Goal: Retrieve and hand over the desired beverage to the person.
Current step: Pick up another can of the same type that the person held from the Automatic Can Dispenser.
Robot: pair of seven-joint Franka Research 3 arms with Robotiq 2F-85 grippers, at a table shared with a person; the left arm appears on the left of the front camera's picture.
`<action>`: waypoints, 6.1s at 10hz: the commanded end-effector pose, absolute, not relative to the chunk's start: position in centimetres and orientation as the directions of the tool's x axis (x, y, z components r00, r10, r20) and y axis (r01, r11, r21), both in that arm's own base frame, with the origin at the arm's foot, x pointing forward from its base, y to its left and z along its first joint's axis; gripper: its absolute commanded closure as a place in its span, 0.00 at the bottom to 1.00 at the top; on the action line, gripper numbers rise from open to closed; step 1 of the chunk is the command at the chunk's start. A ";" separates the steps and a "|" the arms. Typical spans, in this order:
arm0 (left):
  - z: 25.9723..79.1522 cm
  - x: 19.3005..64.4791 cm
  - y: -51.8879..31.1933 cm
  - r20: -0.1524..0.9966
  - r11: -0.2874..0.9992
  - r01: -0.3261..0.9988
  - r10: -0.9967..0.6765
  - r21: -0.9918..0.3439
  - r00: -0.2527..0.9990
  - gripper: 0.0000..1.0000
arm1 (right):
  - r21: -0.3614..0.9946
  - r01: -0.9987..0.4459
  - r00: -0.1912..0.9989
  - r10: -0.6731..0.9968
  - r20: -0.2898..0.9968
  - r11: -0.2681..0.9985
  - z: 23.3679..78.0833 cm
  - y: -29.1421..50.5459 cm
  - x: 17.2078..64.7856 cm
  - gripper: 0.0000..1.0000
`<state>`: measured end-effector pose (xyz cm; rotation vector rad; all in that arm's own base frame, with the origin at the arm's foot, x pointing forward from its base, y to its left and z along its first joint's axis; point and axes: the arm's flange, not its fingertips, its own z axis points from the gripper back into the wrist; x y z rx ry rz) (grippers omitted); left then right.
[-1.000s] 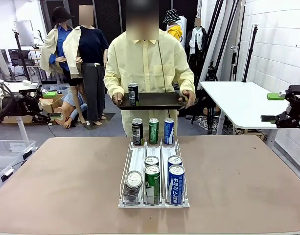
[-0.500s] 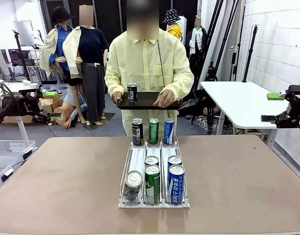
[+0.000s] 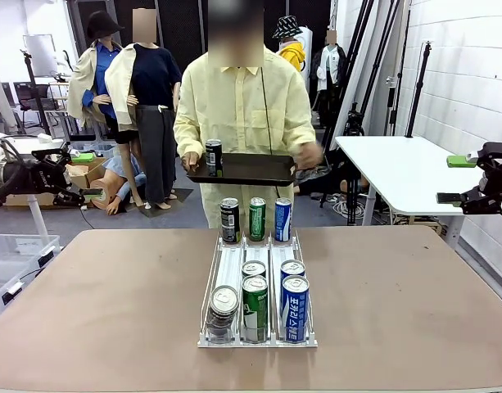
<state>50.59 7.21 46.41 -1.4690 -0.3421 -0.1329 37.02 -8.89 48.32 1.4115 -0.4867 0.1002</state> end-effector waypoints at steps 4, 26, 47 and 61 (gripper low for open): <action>46.5 50.4 7.2 0.307 0.114 0.294 0.123 -0.949 0.944 0.00 | 0.924 -0.348 0.900 -0.217 0.377 0.160 48.4 -8.9 37.0 0.00; 46.5 50.4 7.2 0.307 0.114 0.294 0.123 -0.949 0.944 0.00 | 0.924 -0.348 0.900 -0.217 0.377 0.160 48.4 -8.9 37.0 0.00; 46.5 50.4 7.2 0.307 0.114 0.294 0.123 -0.949 0.944 0.00 | 0.924 -0.348 0.900 -0.217 0.377 0.160 48.4 -8.9 37.0 0.00; 46.5 50.4 7.2 0.307 0.114 0.294 0.123 -0.949 0.944 0.00 | 0.924 -0.348 0.900 -0.217 0.377 0.160 48.4 -8.9 37.0 0.00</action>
